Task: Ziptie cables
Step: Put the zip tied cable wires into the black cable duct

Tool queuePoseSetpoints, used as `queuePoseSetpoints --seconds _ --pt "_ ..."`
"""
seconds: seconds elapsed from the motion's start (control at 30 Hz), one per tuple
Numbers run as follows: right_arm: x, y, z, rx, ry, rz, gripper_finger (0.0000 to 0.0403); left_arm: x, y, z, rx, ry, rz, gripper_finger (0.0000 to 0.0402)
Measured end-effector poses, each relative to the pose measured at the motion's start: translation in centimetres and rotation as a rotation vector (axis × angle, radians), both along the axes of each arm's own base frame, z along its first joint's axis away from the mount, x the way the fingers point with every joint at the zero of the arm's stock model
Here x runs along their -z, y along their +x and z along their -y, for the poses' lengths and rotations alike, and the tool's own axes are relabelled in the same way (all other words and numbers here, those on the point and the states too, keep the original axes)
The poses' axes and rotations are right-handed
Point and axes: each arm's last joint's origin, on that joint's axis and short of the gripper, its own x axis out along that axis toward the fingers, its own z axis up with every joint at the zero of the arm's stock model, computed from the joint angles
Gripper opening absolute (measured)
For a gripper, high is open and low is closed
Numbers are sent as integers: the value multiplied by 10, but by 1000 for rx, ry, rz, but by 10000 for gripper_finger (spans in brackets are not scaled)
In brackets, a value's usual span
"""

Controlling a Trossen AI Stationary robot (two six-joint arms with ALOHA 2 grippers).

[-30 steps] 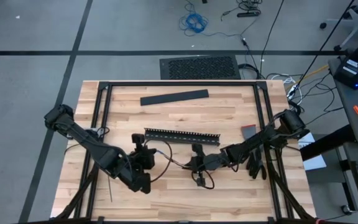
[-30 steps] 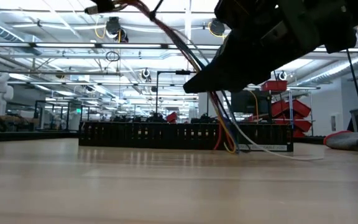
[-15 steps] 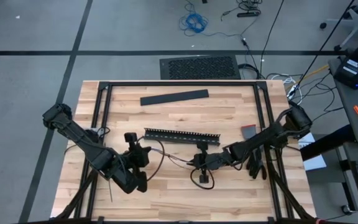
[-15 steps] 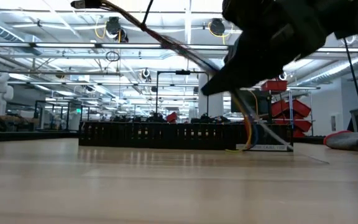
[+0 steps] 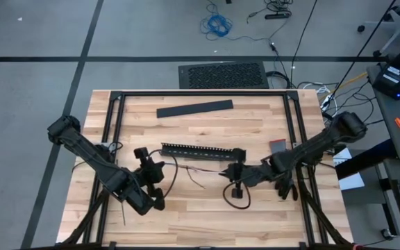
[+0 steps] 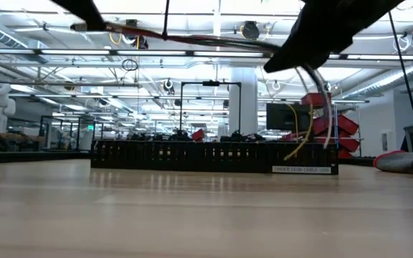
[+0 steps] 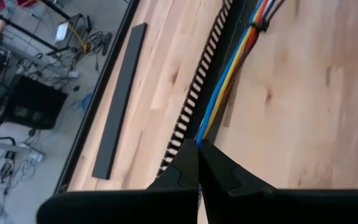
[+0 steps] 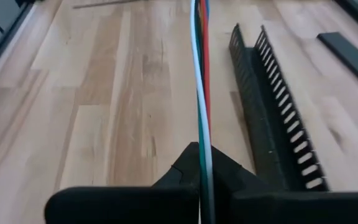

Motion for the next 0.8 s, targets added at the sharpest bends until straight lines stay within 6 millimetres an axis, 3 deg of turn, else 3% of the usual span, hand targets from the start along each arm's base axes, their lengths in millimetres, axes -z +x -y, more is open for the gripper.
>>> queuePoseSetpoints --seconds 0.23,0.37,0.6,0.8 --pt "-21 -8 20 62 -8 -25 0 26 0 -14 -72 27 -28 1" --pt "-27 -3 35 106 -44 -92 0 38 7 -26 -87 45 -58 1" --pt "-14 12 60 135 -97 -217 0 53 24 -52 -83 54 -128 1" --pt "-1 14 70 155 -97 -313 0 61 28 -73 -125 53 -184 1"
